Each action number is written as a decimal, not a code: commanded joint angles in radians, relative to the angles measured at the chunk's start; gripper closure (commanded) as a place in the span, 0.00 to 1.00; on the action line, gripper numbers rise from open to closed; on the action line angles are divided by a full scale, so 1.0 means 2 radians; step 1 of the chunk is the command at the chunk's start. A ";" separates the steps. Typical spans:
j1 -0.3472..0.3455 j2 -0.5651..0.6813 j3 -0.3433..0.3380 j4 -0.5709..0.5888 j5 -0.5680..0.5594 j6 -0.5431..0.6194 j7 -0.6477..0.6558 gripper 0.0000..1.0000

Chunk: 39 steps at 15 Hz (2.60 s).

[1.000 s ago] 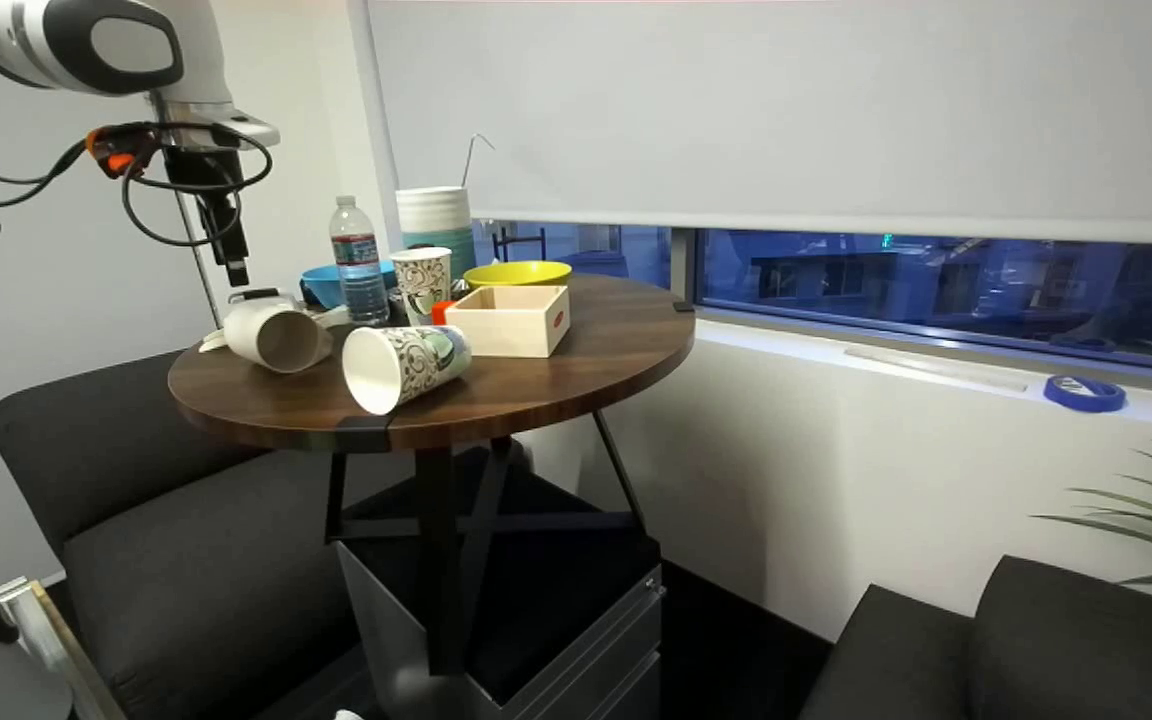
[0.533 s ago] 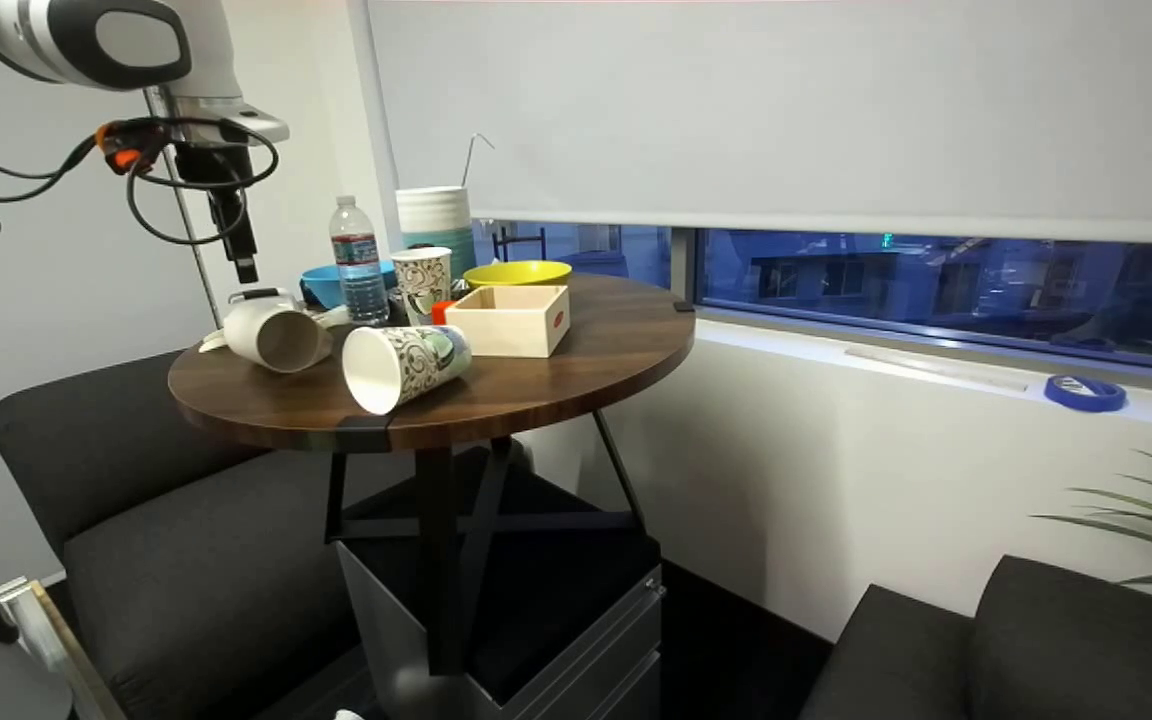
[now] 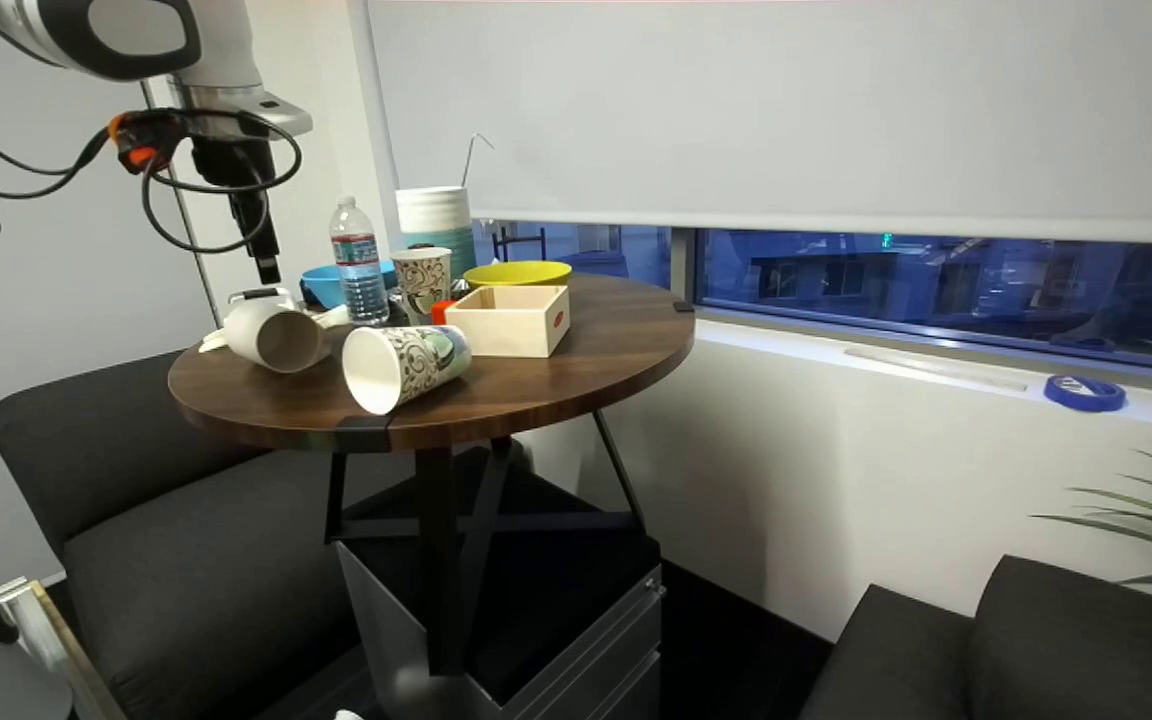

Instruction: Make the white object and cup sit up straight

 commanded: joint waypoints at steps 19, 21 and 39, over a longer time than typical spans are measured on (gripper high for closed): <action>0.001 0.004 -0.116 -0.063 0.119 -0.003 -0.184 0.00; 0.001 0.011 -0.121 -0.063 0.136 -0.014 -0.191 0.00; -0.034 0.034 -0.118 -0.044 0.192 -0.029 -0.191 0.98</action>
